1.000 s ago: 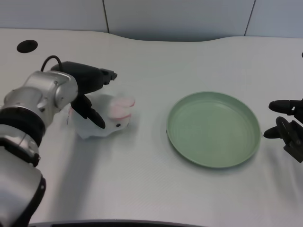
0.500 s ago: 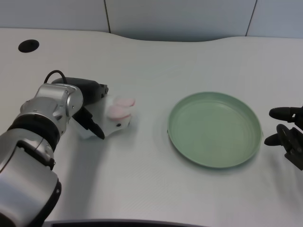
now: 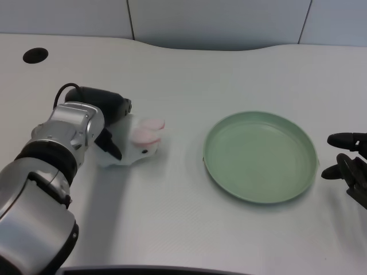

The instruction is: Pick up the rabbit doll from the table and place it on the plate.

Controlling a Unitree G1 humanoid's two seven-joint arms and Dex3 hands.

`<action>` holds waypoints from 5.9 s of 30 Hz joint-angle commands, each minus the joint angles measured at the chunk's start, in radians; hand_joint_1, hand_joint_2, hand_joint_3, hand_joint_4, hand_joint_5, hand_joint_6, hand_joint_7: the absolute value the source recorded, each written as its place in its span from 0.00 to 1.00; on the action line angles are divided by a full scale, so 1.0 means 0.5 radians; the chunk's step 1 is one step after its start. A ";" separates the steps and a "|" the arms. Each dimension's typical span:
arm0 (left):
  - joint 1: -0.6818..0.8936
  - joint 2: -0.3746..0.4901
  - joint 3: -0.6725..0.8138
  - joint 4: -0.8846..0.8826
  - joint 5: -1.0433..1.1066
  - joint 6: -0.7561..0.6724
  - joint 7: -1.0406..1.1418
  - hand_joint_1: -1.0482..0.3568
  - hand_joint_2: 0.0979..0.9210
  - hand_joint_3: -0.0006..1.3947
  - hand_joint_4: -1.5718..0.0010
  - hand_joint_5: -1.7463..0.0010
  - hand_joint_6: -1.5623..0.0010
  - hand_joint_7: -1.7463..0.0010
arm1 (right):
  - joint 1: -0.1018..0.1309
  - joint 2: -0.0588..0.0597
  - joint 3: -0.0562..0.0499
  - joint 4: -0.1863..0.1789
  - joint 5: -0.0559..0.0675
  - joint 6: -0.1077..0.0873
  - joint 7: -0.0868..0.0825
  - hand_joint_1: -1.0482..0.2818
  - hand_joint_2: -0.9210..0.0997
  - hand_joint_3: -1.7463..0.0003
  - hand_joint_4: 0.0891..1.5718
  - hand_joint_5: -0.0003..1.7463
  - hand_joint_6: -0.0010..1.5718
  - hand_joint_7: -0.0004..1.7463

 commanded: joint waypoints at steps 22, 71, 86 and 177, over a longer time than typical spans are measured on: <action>0.061 0.030 0.089 0.016 -0.063 -0.098 0.516 0.61 1.00 0.08 0.60 0.01 0.67 0.05 | 0.069 -0.037 -0.014 -0.109 0.019 0.075 -0.043 0.55 0.00 0.71 0.17 0.81 0.21 0.59; -0.288 -0.740 0.449 -0.069 -0.496 -0.031 0.093 0.61 0.95 0.02 0.51 0.00 0.58 0.00 | -0.073 -0.028 0.033 0.207 0.014 -0.170 0.085 0.58 0.00 0.70 0.14 0.87 0.21 0.58; -0.199 -0.829 0.324 -0.046 -0.400 0.012 0.189 0.64 0.96 0.02 0.66 0.19 0.58 0.46 | 0.007 0.031 0.080 -0.003 0.028 -0.028 0.009 0.59 0.00 0.70 0.12 0.85 0.21 0.59; 1.414 0.132 1.413 -1.306 -1.723 0.042 -0.906 0.32 1.00 0.28 0.77 0.06 0.63 0.59 | -0.103 -0.043 0.014 0.165 0.031 -0.039 0.005 0.57 0.00 0.72 0.17 0.80 0.22 0.56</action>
